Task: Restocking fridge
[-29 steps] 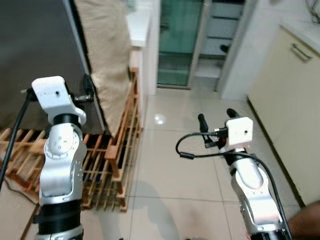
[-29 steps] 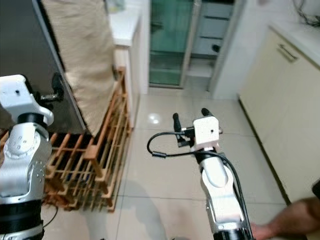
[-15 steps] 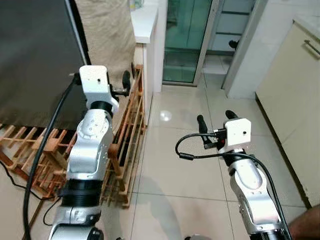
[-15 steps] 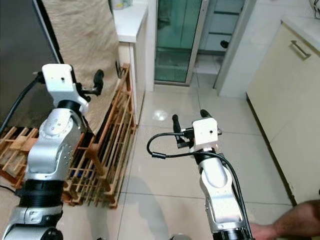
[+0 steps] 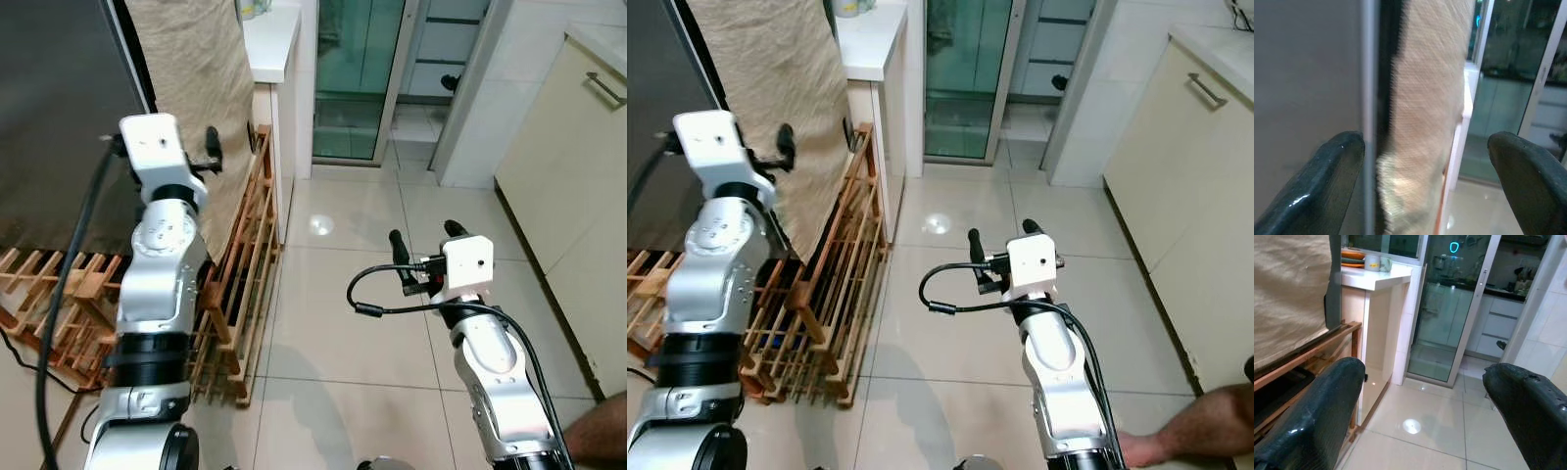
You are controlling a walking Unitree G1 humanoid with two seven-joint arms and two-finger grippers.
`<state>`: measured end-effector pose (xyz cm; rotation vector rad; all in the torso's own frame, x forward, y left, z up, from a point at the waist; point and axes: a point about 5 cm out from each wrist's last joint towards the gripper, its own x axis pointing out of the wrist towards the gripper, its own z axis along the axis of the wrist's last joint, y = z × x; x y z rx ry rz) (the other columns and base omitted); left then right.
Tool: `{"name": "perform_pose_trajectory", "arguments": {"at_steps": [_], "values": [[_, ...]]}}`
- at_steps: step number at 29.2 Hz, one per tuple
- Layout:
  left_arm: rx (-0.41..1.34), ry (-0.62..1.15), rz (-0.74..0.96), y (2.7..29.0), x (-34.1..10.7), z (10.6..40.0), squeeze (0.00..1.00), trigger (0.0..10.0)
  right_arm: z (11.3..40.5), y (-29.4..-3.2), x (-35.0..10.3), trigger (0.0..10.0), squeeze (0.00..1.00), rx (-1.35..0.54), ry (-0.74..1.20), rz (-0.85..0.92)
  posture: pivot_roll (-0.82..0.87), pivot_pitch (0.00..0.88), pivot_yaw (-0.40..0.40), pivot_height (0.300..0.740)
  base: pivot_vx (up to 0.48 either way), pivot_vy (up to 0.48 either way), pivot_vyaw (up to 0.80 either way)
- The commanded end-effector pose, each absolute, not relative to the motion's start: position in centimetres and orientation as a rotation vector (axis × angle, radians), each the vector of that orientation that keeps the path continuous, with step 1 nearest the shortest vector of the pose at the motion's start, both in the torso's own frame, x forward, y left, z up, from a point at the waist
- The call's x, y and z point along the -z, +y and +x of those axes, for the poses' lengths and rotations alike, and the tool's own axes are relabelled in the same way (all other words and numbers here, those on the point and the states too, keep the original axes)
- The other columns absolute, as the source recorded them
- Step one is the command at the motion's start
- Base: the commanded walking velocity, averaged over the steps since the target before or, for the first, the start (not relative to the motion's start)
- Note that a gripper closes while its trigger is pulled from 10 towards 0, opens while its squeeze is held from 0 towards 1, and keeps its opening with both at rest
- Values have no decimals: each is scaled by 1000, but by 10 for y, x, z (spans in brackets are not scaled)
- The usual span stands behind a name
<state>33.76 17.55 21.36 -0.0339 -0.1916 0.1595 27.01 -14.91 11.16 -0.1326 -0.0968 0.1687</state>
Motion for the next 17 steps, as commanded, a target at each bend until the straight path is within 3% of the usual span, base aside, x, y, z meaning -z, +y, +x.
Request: {"name": "perform_pose_trajectory", "arguments": {"at_steps": [1,11,17], "values": [[-98,-208,-31,167,-219,335,0,10000,268,-151,-114,10000,0,-171,-111,-141,-132,0,12,740,0,0,0],[-65,-190,-27,154,-211,340,0,10000,273,-146,-110,10000,0,-201,-101,-143,-105,0,-5,740,0,0,0],[-222,-87,-13,163,-198,357,0,10000,275,-140,-109,10000,0,-223,-108,-142,-114,0,3,740,0,0,0]]}}
